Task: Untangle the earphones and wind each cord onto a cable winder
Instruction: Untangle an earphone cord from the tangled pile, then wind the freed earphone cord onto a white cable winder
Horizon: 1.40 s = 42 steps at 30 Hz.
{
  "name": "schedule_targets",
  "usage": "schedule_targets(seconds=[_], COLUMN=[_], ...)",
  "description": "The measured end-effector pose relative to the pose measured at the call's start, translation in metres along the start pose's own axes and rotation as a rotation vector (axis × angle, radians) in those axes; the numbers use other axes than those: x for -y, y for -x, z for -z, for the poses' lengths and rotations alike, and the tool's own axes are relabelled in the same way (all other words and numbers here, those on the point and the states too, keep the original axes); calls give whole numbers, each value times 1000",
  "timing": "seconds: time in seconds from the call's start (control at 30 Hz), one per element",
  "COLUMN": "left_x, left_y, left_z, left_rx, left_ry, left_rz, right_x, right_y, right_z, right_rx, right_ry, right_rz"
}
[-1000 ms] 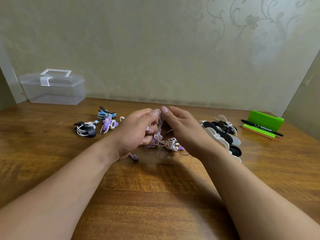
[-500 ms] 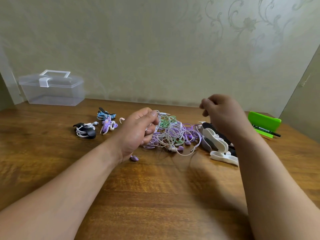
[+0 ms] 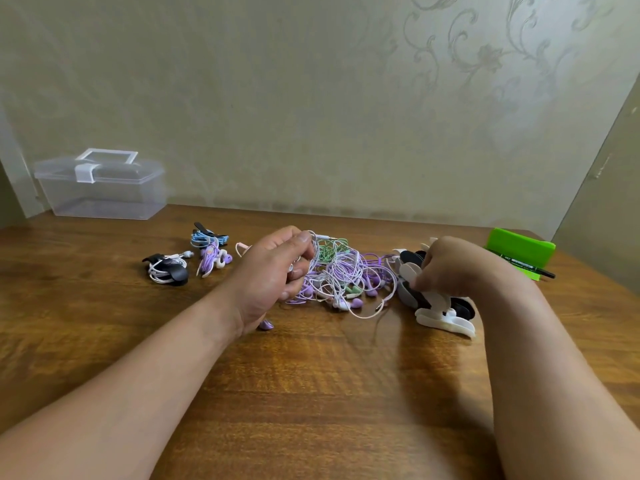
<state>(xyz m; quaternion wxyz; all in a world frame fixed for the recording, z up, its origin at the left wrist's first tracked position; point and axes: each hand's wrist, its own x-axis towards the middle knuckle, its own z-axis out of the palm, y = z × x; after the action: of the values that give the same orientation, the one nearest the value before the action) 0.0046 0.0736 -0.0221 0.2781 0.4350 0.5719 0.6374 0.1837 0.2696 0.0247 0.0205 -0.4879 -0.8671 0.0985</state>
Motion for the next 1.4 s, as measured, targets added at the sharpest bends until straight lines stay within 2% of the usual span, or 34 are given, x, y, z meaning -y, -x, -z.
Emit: schedule_targets(seconds=[0.1, 0.17, 0.27, 0.37, 0.43, 0.5, 0.6, 0.83, 0.97, 1.07, 1.27, 1.4], left_x=[-1, -3, -3, -4, -6, -6, -7, -8, -9, -10, -10, -11], left_y=[1, 1, 0, -2, -4, -4, -5, -3, -3, -2, 0, 1], left_z=[0, 1, 4, 4, 5, 7, 9, 8, 10, 9, 6, 5], left_rx=[11, 19, 32, 22, 6, -11, -26, -37, -39, -35, -45, -58], left_ry=[47, 114, 239, 378, 424, 430, 445, 435, 433, 410, 331, 278], left_rz=[29, 56, 75, 81, 68, 59, 37, 8, -16, -51, -86, -115], right_x=[2, 5, 13, 29, 45, 62, 80, 90, 90, 93, 98, 98], right_y=[3, 11, 19, 25, 29, 32, 40, 48, 48, 49, 47, 46], right_z=[0, 5, 10, 4, -7, -18, -26, -30, -31, -32, -33, -34], right_rx=[-28, -109, -226, 17, 126, 151, 188, 460, 436, 397, 438, 414], right_ry=[-3, -77, -437, -904, -972, -1030, -1159, -1364, -1341, -1437, -1586, -1553], right_rz=[24, 87, 238, 427, 509, 507, 408, 355, 359, 334, 341, 379])
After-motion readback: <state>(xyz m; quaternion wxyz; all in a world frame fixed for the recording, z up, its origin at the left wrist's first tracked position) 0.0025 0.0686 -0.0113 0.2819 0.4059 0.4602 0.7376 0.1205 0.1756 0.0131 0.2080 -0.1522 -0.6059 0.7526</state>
